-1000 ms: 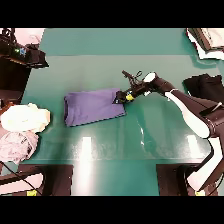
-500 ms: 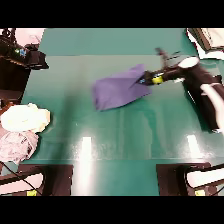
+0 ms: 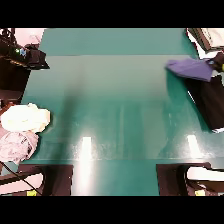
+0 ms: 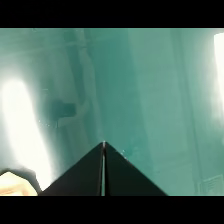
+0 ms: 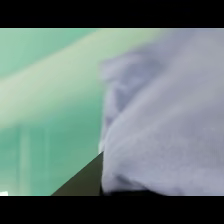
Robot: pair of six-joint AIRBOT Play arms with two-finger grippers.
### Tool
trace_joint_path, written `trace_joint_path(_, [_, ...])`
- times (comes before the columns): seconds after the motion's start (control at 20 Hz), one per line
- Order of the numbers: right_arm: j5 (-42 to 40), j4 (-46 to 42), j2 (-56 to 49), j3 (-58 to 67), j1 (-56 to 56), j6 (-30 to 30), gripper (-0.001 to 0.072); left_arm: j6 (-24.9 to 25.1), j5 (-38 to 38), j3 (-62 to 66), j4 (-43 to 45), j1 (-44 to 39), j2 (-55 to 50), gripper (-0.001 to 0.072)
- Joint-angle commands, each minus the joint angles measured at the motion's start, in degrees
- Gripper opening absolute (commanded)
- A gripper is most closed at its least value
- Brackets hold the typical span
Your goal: Fold the shirts.
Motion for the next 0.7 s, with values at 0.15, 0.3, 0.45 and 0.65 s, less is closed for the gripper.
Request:
trace_joint_path(0.15, [-5.6, -0.5, 0.37, 2.05, -4.0, 0.39, 0.0013, -0.28, -0.04, -0.02, -0.33, -0.02, 0.04, 0.0026])
trace_joint_path(0.3, [-0.96, -0.59, 0.44, 7.19, -3.93, 0.39, 0.0012, -0.17, -0.07, -0.02, -0.35, -0.02, 0.04, 0.0026])
trace_joint_path(0.45, [2.82, -4.24, 1.75, 12.24, -4.66, 1.46, 0.0012, -0.04, -0.39, -0.02, -0.35, -0.02, 0.04, 0.0026])
trace_joint_path(0.65, [6.58, -11.52, 7.58, 11.1, -6.43, 4.57, 0.0012, 0.42, -2.82, -0.02, -0.33, 0.0, 0.04, 0.0026])
